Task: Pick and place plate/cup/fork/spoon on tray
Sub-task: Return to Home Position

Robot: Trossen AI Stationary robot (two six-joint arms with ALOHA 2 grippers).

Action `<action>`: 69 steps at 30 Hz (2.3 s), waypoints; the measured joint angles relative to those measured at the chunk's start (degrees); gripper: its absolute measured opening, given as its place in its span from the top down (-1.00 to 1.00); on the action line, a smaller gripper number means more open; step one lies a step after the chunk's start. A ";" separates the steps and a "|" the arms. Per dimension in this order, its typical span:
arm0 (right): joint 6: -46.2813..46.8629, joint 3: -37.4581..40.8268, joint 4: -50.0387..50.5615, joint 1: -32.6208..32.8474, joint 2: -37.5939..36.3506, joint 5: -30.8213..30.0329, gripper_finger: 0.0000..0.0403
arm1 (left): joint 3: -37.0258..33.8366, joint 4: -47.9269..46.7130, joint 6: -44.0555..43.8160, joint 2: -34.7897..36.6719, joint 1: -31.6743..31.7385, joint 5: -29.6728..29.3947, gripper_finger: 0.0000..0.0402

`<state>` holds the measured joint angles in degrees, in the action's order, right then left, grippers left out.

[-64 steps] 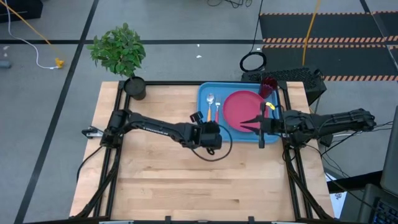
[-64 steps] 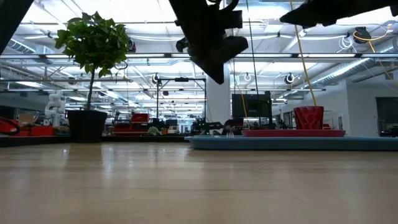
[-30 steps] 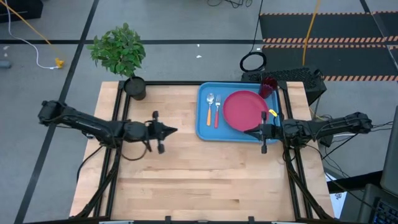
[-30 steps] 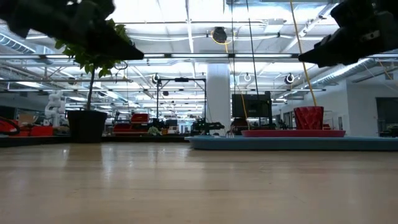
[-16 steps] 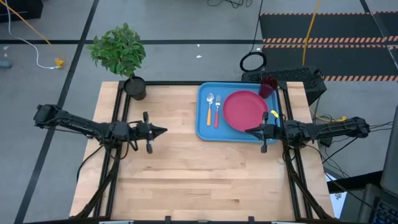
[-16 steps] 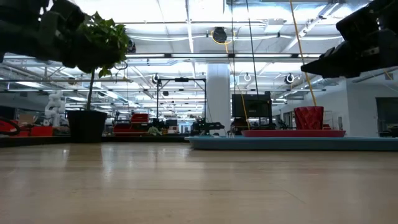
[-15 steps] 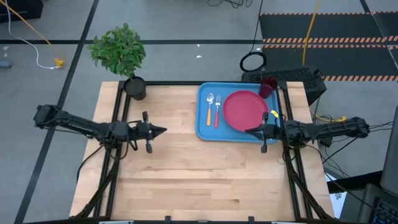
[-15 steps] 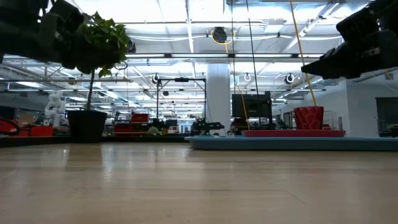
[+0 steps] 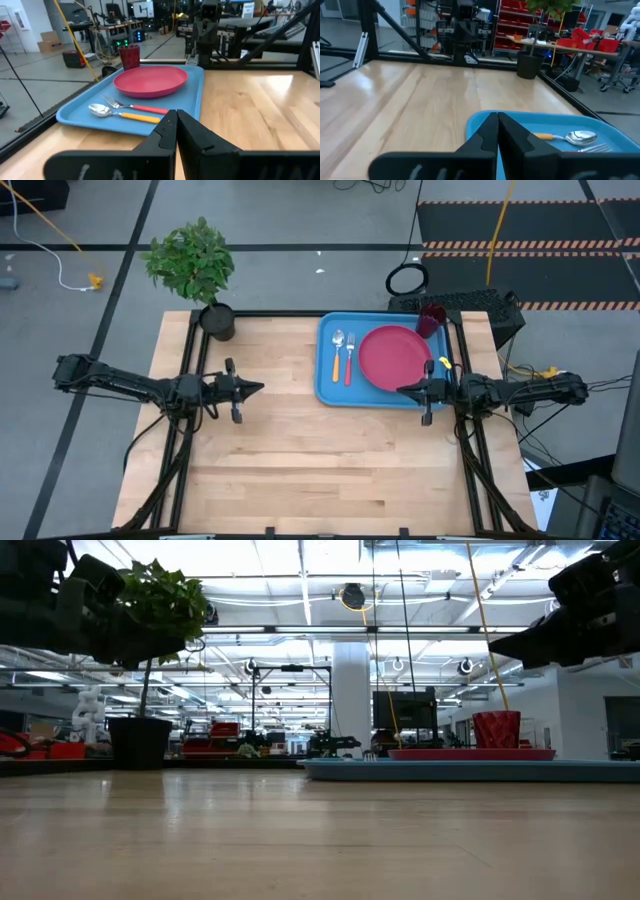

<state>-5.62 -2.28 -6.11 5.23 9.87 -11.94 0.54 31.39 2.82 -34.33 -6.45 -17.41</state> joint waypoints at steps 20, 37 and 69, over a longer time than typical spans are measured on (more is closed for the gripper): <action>0.12 0.19 4.60 -0.02 -9.79 -1.22 1.00 | 0.02 0.52 -0.03 0.02 0.01 -0.01 0.95; 0.39 1.44 3.15 -0.02 -9.69 0.20 1.00 | 0.09 3.67 0.29 0.02 0.01 -0.04 0.95; 0.27 1.44 2.99 -0.02 -9.71 0.15 1.00 | 0.09 -1.67 0.54 0.00 0.01 -0.04 0.95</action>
<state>-5.34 -0.84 -3.12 5.21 0.16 -11.79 0.62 29.71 3.36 -34.33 -6.44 -17.45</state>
